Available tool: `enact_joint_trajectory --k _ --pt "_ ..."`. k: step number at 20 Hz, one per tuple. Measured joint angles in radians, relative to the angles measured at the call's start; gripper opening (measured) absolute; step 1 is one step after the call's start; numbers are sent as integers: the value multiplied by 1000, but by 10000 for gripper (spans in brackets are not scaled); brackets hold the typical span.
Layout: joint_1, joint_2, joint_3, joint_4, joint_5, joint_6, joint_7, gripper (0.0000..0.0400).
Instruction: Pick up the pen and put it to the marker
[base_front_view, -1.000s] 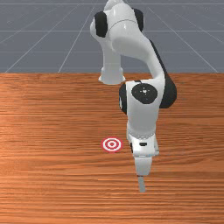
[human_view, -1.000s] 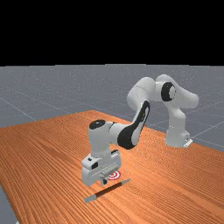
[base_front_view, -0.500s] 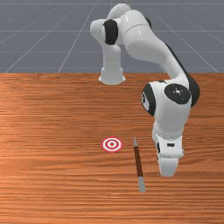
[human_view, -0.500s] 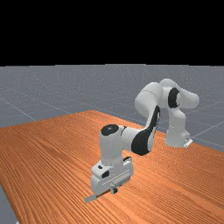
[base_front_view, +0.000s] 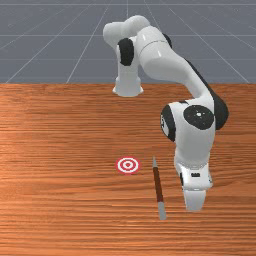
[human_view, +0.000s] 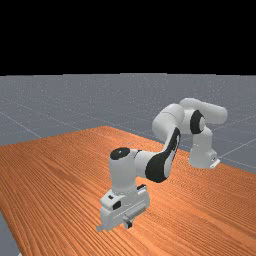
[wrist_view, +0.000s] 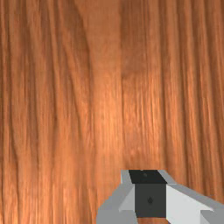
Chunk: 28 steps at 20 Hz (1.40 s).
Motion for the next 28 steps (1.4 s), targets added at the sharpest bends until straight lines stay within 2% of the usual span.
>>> enact_joint_trajectory --k 1,3,4,5,7,8,12,16,28 --pt "-2 41 6 43 5 3 -7 0" --pt "-4 36 8 30 7 5 -10 0" --pt "11 45 -17 56 -10 -21 34 0" --pt "12 68 -16 86 -12 -28 27 0" --pt "8 26 -18 -21 -17 51 13 0" --pt "0 46 -12 23 -21 3 -37 0" --pt "-77 -42 -8 -139 -37 71 -189 0" --pt "-138 -75 -18 -197 -32 97 -222 0" --pt "-216 -86 -25 -216 -37 103 -326 0"
